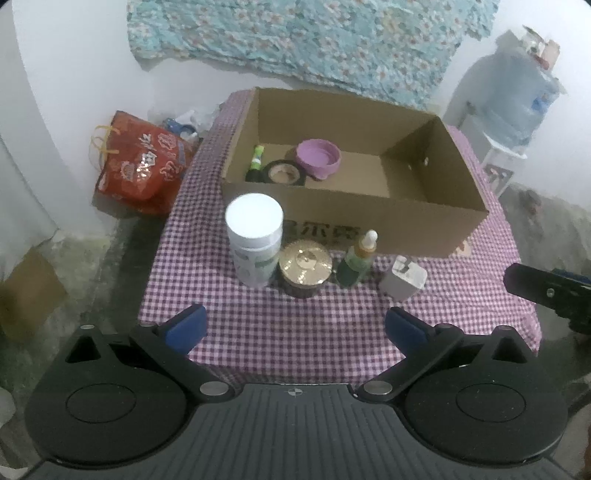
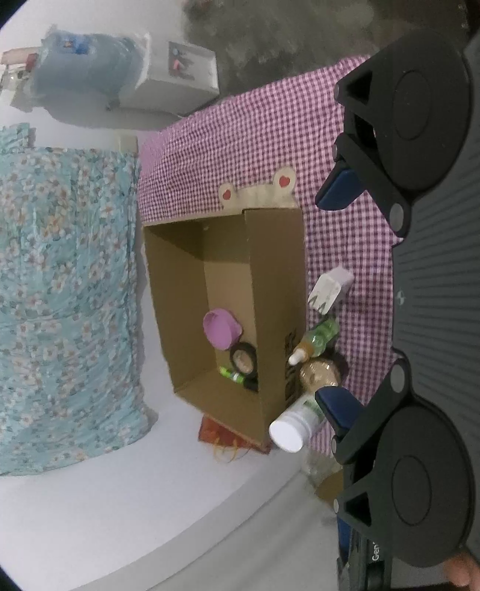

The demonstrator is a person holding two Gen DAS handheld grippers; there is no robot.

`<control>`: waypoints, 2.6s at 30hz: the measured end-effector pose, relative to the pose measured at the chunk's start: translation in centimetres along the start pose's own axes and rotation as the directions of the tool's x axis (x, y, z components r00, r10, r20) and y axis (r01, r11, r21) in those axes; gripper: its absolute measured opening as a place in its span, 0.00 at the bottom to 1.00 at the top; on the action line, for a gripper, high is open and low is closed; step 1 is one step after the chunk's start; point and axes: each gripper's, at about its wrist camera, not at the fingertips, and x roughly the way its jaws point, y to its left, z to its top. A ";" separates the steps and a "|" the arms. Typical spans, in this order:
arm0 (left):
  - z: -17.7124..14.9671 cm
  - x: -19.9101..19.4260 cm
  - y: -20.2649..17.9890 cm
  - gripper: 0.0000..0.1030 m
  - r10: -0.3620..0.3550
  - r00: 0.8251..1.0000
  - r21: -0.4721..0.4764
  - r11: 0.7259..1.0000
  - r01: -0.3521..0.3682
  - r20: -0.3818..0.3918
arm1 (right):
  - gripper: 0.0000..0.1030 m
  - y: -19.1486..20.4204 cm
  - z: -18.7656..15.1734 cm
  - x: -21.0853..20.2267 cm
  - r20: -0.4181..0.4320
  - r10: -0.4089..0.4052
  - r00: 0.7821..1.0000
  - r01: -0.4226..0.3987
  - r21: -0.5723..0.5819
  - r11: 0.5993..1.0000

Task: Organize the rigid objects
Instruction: 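Withdraw the right tool from the box back over the table, then move the right tool onto the white charger and grasp it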

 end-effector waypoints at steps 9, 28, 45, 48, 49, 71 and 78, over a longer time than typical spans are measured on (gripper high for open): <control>-0.5 2.3 -0.9 1.00 -0.039 0.998 0.038 0.998 0.041 -0.049 | 1.00 -0.7 0.0 0.4 -0.009 -0.080 0.997 0.080 -0.031 0.996; -0.8 3.8 -2.0 1.00 -0.047 0.998 0.075 0.996 0.050 -0.033 | 1.00 -0.6 0.0 0.6 0.051 -0.118 0.992 0.124 -0.147 0.981; -1.2 6.5 -4.9 0.99 -0.138 0.990 0.213 0.967 0.142 -0.033 | 1.00 -3.6 0.4 4.1 -0.024 0.136 0.990 -0.136 -0.035 0.990; -1.3 7.6 -5.7 0.99 -0.151 0.988 0.245 0.957 0.157 -0.043 | 1.00 -3.8 0.4 5.7 -0.047 0.162 0.986 -0.164 -0.050 0.985; -1.3 8.0 -5.8 0.99 -0.159 0.986 0.250 0.954 0.166 -0.052 | 1.00 -3.7 0.3 6.1 -0.055 0.162 0.985 -0.166 -0.063 0.984; -1.2 12.0 -6.9 0.97 -0.144 0.985 0.309 0.936 0.168 -0.099 | 0.43 -1.0 0.1 16.0 -0.288 0.143 0.947 -0.219 -0.254 0.942; -1.4 11.6 -6.6 0.96 -0.139 0.986 0.305 0.939 0.162 -0.095 | 0.32 -1.7 0.5 15.8 -0.289 0.144 0.946 -0.203 -0.186 0.961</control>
